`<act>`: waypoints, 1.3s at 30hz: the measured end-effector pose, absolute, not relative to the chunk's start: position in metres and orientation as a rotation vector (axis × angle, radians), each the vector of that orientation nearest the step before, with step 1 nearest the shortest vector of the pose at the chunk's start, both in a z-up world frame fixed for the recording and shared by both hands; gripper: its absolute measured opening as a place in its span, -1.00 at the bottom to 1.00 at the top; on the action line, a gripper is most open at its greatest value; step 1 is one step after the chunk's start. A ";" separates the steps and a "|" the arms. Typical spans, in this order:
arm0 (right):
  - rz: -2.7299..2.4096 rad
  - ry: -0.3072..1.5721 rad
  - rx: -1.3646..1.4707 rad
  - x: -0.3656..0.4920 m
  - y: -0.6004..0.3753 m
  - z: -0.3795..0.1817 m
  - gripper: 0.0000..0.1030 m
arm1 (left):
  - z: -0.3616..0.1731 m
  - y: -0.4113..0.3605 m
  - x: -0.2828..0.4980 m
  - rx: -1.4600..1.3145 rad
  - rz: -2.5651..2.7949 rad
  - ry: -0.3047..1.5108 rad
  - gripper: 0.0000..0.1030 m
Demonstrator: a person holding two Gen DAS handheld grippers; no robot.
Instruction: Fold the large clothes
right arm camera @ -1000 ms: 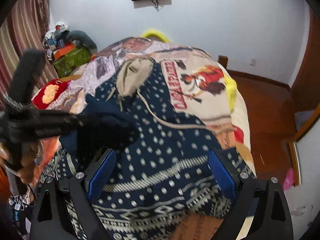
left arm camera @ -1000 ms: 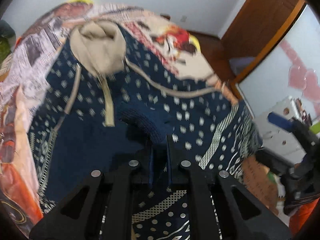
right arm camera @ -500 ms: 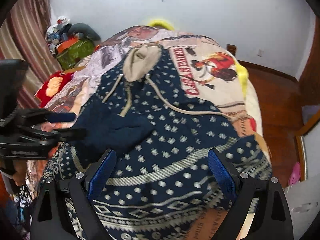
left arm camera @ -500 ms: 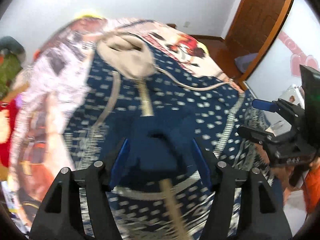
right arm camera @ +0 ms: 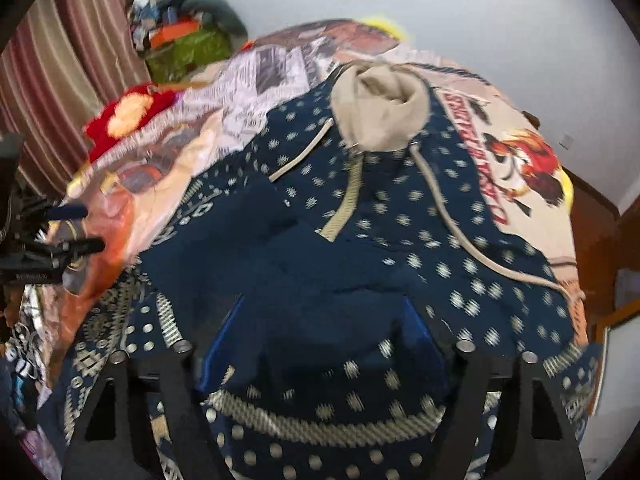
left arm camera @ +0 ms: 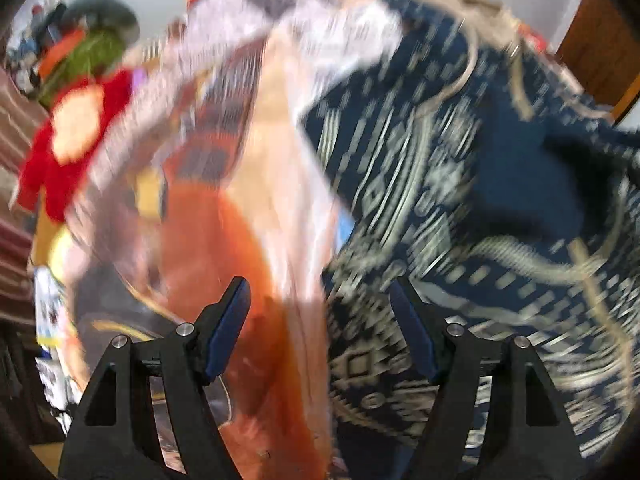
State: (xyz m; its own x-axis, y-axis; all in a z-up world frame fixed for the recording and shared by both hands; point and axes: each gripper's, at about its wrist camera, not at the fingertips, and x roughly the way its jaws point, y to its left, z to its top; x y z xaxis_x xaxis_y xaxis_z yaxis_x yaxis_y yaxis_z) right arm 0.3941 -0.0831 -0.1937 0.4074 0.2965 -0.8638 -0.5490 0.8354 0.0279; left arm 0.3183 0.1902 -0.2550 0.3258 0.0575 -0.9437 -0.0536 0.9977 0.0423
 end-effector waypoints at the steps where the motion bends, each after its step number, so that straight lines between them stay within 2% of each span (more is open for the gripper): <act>1: 0.531 1.034 -0.299 0.399 -0.077 -0.201 0.30 | -0.269 0.194 0.316 -0.012 0.069 1.263 0.39; 3: 0.510 1.061 -0.324 0.406 -0.068 -0.215 0.10 | -0.287 0.193 0.316 -0.026 0.058 1.292 0.39; 7: 0.462 1.053 -0.373 0.414 -0.059 -0.231 -0.12 | -0.297 0.195 0.320 -0.058 0.070 1.235 0.39; 10: 0.447 1.014 -0.392 0.414 -0.058 -0.227 -0.42 | -0.303 0.202 0.331 -0.104 0.138 1.201 0.40; 11: 0.445 1.007 -0.392 0.414 -0.058 -0.226 -0.62 | -0.304 0.202 0.334 -0.114 0.164 1.185 0.40; 12: 0.444 0.999 -0.386 0.414 -0.059 -0.223 -0.71 | -0.305 0.202 0.336 -0.112 0.182 1.172 0.40; 14: 0.437 0.965 -0.378 0.413 -0.060 -0.215 -0.77 | -0.304 0.199 0.339 -0.087 0.211 1.150 0.39; 23: 0.378 0.723 -0.293 0.401 -0.096 -0.137 -0.84 | -0.296 0.201 0.326 -0.107 0.263 1.129 0.39; 30: 0.310 0.635 -0.171 0.400 -0.155 -0.085 -0.85 | -0.304 0.198 0.318 -0.097 0.297 1.135 0.43; 33: 0.298 0.652 -0.144 0.396 -0.174 -0.086 -0.85 | -0.303 0.204 0.314 -0.140 0.319 1.128 0.49; 39: 0.291 0.779 -0.115 0.387 -0.204 -0.129 -0.85 | -0.301 0.204 0.313 -0.142 0.372 1.115 0.51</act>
